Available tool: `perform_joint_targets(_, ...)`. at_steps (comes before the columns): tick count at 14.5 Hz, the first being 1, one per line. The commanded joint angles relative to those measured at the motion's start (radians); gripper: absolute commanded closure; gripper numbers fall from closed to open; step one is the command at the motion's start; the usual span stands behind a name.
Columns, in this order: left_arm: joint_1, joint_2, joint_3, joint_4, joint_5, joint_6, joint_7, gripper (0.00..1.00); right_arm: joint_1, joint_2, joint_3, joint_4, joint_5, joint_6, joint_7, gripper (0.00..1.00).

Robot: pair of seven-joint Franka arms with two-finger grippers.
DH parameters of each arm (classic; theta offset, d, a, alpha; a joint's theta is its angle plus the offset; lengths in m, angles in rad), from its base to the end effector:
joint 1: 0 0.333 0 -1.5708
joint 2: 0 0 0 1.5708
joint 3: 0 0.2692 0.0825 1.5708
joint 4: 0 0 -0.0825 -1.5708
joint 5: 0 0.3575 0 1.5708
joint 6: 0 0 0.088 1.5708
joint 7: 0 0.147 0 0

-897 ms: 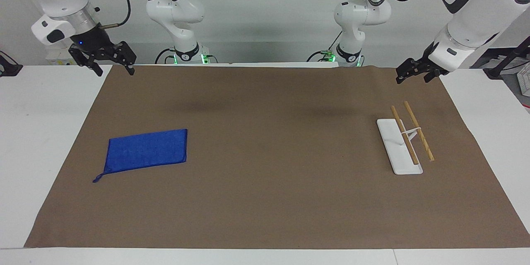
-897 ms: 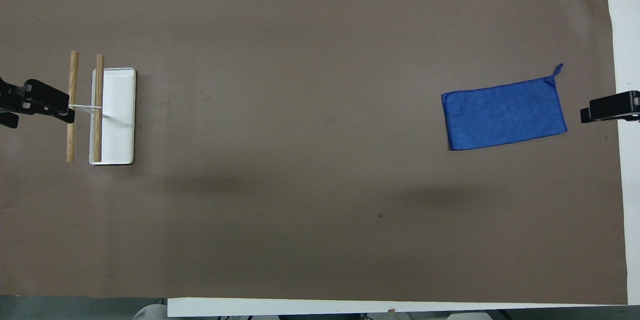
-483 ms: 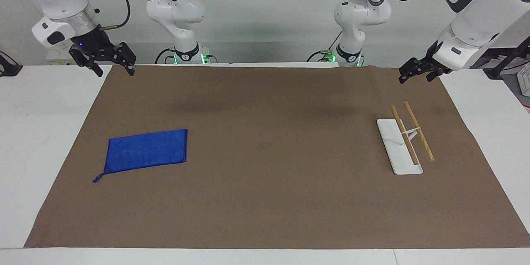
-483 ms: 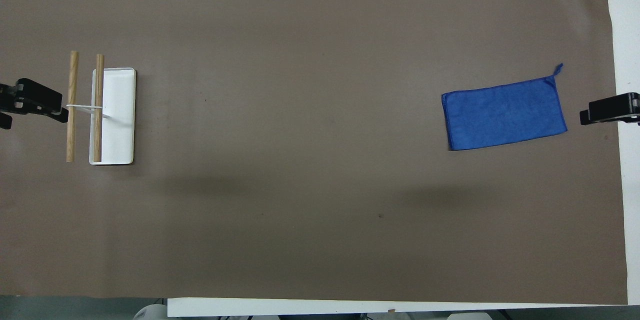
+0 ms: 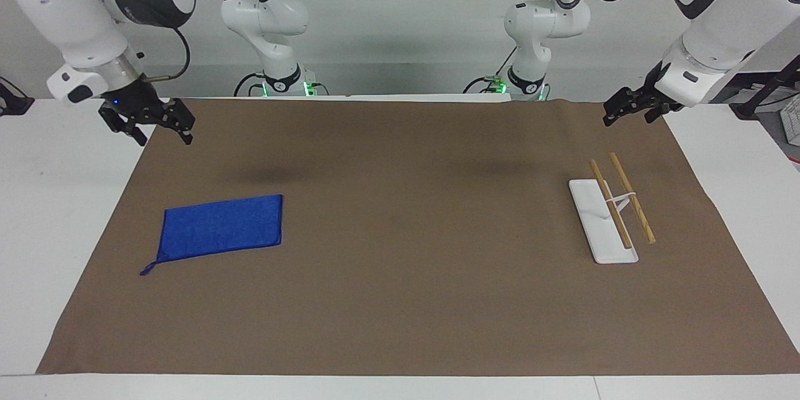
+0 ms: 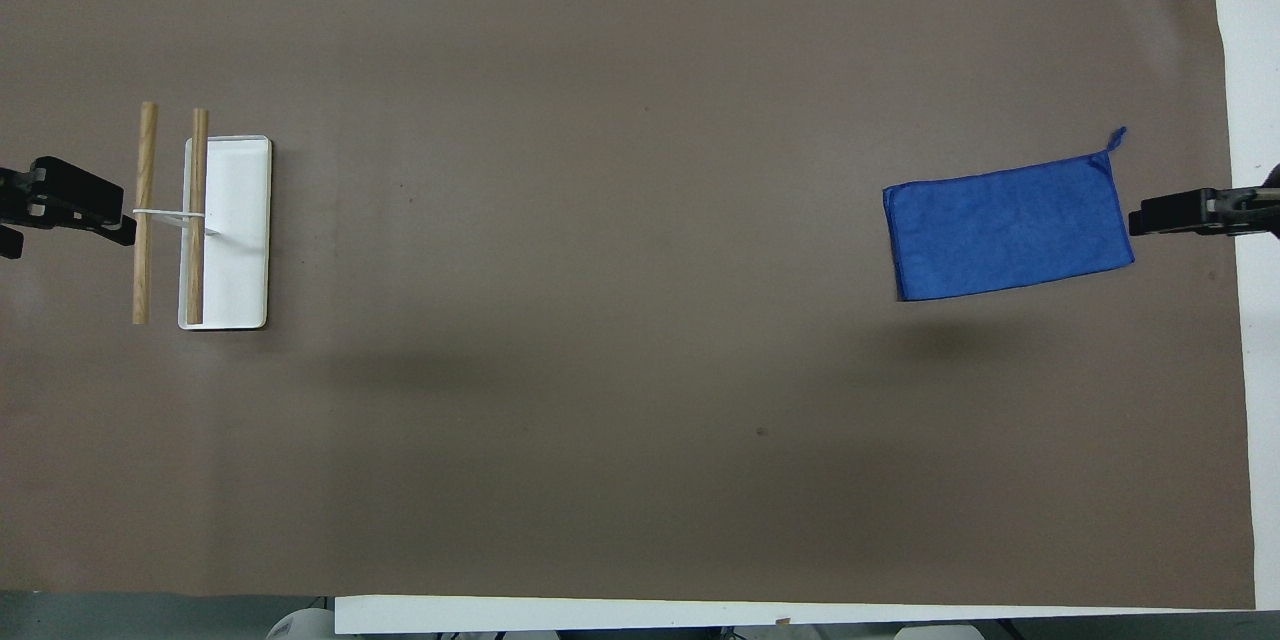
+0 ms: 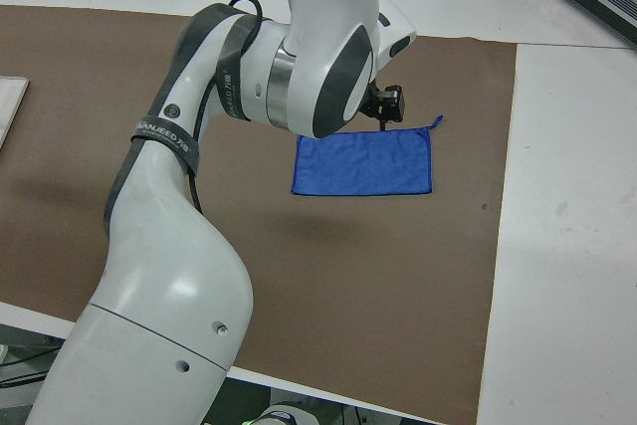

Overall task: Right arm passes towel to left arm to hang
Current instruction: 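Grasp the blue towel's near edge with the right gripper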

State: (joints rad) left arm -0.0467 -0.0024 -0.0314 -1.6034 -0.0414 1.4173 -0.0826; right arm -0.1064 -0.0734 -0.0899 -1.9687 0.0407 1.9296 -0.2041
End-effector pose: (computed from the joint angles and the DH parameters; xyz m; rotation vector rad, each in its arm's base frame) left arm 0.4993 -0.0457 0.5136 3.1017 0.0030 -0.2899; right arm 0.5115 -0.0978 0.4278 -3.1036 0.0089 -0.0655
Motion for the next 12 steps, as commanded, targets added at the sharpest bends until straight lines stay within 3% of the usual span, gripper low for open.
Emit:
perform_joint_targets(1, -0.001, -0.027, 0.005, -0.029, -0.006, 0.0, -0.008, 0.0, -0.002, 0.045, 0.01, -0.087, -0.015, 0.155, -0.088, 0.0)
perform_joint_targets(3, -0.001, -0.027, 0.005, -0.029, -0.006, 0.0, -0.008, 0.0, -0.001, 0.142, 0.009, -0.091, -0.013, 0.253, -0.225, 0.0)
perform_joint_targets(7, -0.001, -0.027, 0.005, -0.029, -0.006, 0.0, -0.008, 0.0, -0.013, 0.246, 0.01, -0.162, -0.015, 0.486, -0.368, 0.0)
perform_joint_targets(9, -0.001, -0.027, 0.005, -0.029, -0.008, 0.0, -0.009, 0.0, -0.016, 0.302, 0.01, -0.162, -0.015, 0.546, -0.376, 0.01)
perform_joint_targets(12, -0.001, -0.027, 0.005, -0.029, -0.006, 0.0, -0.008, 0.0, -0.016, 0.322, 0.01, -0.164, -0.015, 0.552, -0.377, 0.01)
